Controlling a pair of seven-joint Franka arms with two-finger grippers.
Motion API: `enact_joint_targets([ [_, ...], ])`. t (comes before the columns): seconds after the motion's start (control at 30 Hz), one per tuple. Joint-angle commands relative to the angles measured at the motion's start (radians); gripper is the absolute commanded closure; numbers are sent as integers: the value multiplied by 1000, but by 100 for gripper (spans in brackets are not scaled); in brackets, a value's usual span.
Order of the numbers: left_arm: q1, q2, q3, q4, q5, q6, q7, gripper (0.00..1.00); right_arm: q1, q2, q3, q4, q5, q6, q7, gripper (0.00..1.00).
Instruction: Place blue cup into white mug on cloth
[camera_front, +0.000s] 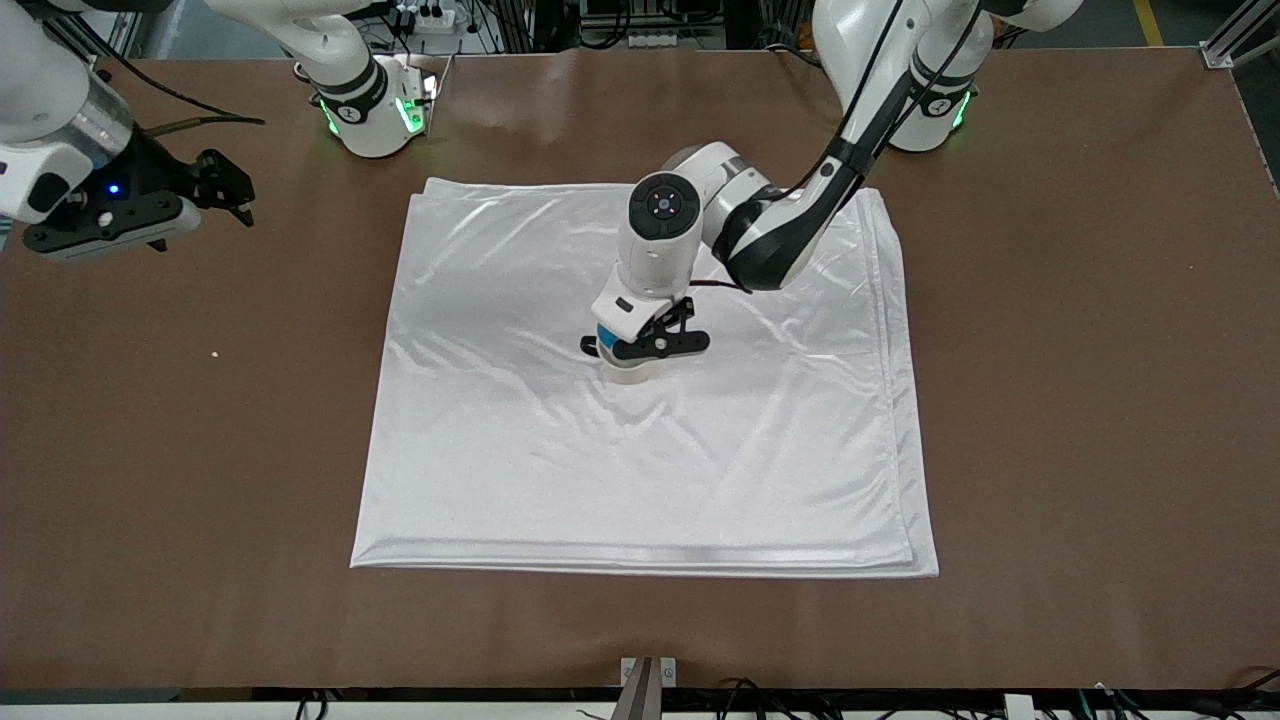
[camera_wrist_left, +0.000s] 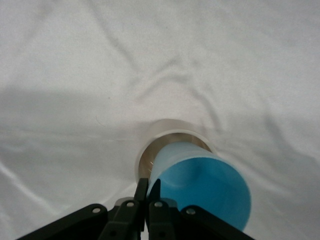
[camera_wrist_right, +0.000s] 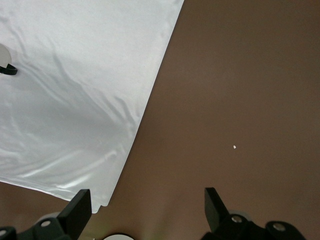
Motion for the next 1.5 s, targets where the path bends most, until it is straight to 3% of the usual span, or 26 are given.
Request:
enact_joint_targets([
  [0.0,-18,32,15,22,9,7,-20,100,-7,-26,-33,-25,35,-7,2,0],
  [0.33,-22,58,15,17,12,7,-18,100,-79,-15,-33,-23,40,-9,-1,0],
  [0.53,-21,67,15,19,13,14,-18,100,-177,-1,33,-19,40,-6,-1,0],
  [0.67,-20,75,16,19,12,14,-18,100,-191,2,39,-16,36,0,-1,0],
  [0.7,-18,75,16,19,12,14,-18,91,-191,5,39,-16,33,3,-1,0],
  [0.73,-18,76,16,19,12,14,-20,75,-192,11,39,-14,32,6,-1,0],
  [0.83,-18,76,16,19,12,14,-12,8,-197,28,39,6,29,17,-4,0],
  [0.87,-18,76,16,19,13,14,-11,0,-197,34,38,13,27,20,-7,0],
  [1.23,-8,38,25,22,15,13,-45,0,-207,112,35,110,12,25,-1,0],
  [1.47,-5,-2,127,22,15,7,-34,0,-217,141,38,151,12,25,5,0],
])
